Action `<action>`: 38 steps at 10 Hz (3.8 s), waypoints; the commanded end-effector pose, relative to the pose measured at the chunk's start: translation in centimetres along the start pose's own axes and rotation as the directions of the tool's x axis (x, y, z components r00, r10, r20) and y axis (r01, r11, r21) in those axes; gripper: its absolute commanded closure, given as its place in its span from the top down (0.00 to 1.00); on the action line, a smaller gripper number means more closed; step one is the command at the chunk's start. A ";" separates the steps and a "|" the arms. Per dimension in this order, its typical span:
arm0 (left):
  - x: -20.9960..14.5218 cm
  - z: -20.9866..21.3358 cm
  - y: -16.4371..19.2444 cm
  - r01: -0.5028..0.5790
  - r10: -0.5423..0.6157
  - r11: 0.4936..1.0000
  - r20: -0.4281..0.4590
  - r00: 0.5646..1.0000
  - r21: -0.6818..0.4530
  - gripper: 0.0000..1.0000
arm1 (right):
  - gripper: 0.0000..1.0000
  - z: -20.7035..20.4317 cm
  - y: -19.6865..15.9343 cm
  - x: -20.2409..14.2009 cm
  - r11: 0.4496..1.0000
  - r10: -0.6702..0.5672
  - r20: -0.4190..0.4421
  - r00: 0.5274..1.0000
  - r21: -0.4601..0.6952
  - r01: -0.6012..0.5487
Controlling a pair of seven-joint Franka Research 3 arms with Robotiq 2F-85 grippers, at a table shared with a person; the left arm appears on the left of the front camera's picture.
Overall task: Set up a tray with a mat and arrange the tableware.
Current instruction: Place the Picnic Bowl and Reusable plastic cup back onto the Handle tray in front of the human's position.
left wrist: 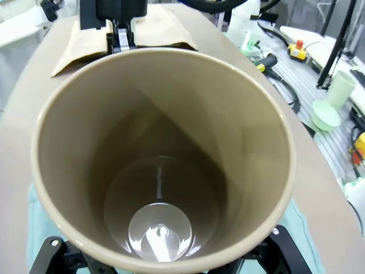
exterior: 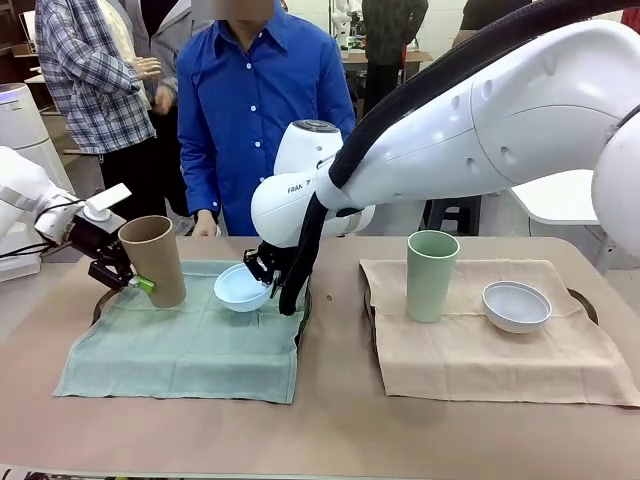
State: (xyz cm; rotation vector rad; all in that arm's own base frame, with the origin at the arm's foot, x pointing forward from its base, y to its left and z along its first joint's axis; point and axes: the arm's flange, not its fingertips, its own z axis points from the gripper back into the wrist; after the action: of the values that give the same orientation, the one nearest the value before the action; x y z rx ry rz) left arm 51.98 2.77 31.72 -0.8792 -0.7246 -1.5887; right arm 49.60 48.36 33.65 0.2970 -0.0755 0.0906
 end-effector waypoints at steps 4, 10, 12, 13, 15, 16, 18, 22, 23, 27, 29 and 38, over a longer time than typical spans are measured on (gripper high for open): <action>-1.1 -1.6 1.9 -0.008 0.008 1.000 0.001 1.000 0.006 0.84 | 0.07 -0.9 -0.9 0.7 0.999 0.018 -0.021 1.000 0.033 -0.017; -1.6 -1.4 1.7 -0.072 0.071 0.997 -0.069 0.995 -0.004 1.00 | 0.87 1.2 0.0 -0.9 0.997 -0.027 -0.003 1.000 -0.070 0.027; -2.1 -1.2 1.5 -0.166 0.169 0.986 -0.138 0.976 0.031 1.00 | 0.87 3.4 1.1 -2.6 0.995 -0.006 0.035 0.999 -0.098 0.010; -2.2 -1.0 1.5 -0.195 0.199 0.980 -0.159 0.967 0.039 1.00 | 0.87 4.3 1.6 -3.4 0.995 0.010 0.052 0.999 -0.098 -0.005; -2.3 -0.1 1.1 -0.228 0.244 0.969 -0.229 0.942 0.093 1.00 | 0.87 5.8 2.0 -4.9 0.993 0.024 0.074 0.997 -0.115 -0.015; -1.9 0.9 0.4 -0.264 0.291 0.956 -0.295 0.910 0.128 1.00 | 0.87 6.6 1.8 -5.5 0.991 0.013 0.081 0.997 -0.130 -0.003; 0.2 3.0 -1.1 -0.370 0.412 0.911 -0.446 0.795 0.182 1.00 | 0.87 8.0 1.1 -6.6 0.989 -0.014 0.101 0.995 -0.148 0.029; 7.3 6.3 -4.2 -0.501 0.588 0.801 -0.588 0.555 0.328 1.00 | 0.87 12.1 -0.5 -8.3 0.964 -0.141 0.095 0.985 -0.215 0.159; 8.9 6.7 -4.7 -0.499 0.644 0.758 -0.606 0.468 0.420 1.00 | 0.87 13.6 -1.1 -8.8 0.955 -0.159 0.106 0.982 -0.236 0.180; 15.8 8.3 -5.9 -0.393 0.804 0.587 -0.566 0.181 0.708 1.00 | 0.87 20.9 -1.5 -12.4 0.940 -0.140 0.129 0.982 -0.293 0.173; 19.6 8.5 -5.3 -0.350 0.859 0.507 -0.495 0.132 0.787 1.00 | 0.87 23.5 -0.3 -13.3 0.932 -0.139 0.159 0.977 -0.312 0.184; 26.7 9.5 -6.1 -0.399 0.864 0.499 -0.403 0.303 0.770 1.00 | 0.87 25.7 1.4 -14.4 0.945 -0.106 0.152 0.983 -0.293 0.147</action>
State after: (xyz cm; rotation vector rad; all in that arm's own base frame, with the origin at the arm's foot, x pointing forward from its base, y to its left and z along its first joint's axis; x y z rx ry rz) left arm 44.93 -1.97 59.50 0.0298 -0.0548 -0.7227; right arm 33.62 41.14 57.56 0.0014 -0.2016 -0.0704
